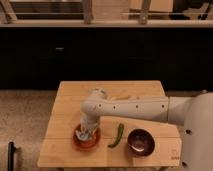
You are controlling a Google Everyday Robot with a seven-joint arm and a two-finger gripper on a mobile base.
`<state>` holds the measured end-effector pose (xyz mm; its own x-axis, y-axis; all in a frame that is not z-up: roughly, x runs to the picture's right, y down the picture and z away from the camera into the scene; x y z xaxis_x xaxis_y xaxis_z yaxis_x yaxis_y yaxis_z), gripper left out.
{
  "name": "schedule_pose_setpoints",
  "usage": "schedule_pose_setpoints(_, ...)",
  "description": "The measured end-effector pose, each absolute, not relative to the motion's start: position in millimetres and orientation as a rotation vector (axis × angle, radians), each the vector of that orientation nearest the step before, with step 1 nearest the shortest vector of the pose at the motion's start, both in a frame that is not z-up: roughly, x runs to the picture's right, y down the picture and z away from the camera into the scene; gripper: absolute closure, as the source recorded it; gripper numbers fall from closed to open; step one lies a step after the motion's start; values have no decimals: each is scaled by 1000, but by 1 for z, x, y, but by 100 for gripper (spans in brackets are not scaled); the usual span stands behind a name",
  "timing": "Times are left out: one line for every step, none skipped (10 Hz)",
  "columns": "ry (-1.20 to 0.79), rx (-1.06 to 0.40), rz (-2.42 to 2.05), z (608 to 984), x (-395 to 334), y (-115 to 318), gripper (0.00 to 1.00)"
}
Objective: Wipe red bowl with towel
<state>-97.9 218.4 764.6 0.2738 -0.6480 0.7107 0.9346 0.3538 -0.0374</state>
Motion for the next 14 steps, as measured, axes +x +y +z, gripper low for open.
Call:
schedule_pose_setpoints(-659,-509,-1126,771,-96,213,100)
schedule_pose_setpoints(-654,-506,-1127,775,-97,209,100)
schedule_pose_setpoints(-652,-506,-1133,777,-98,207,100)
schedule_pose_setpoints(-655,-505,-1142,778,-101,206,100)
schedule_pose_setpoints(-664,-503,-1157,778,-106,206,100)
schedule_pose_setpoints(-684,-504,-1179,778,-114,209,100)
schedule_pose_setpoints(-703,-505,-1195,776,-121,213,100)
schedule_pose_setpoints(-723,-507,-1208,774,-125,218,100)
schedule_pose_setpoints(-743,-513,-1222,771,-127,225,100)
schedule_pose_setpoints(-756,-517,-1230,769,-129,230,100)
schedule_pose_setpoints(-767,-525,-1234,765,-127,237,100)
schedule_pose_setpoints(-773,-534,-1228,762,-120,245,100)
schedule_pose_setpoints(-772,-539,-1219,760,-111,248,100)
schedule_pose_setpoints(-765,-544,-1204,759,-99,251,100)
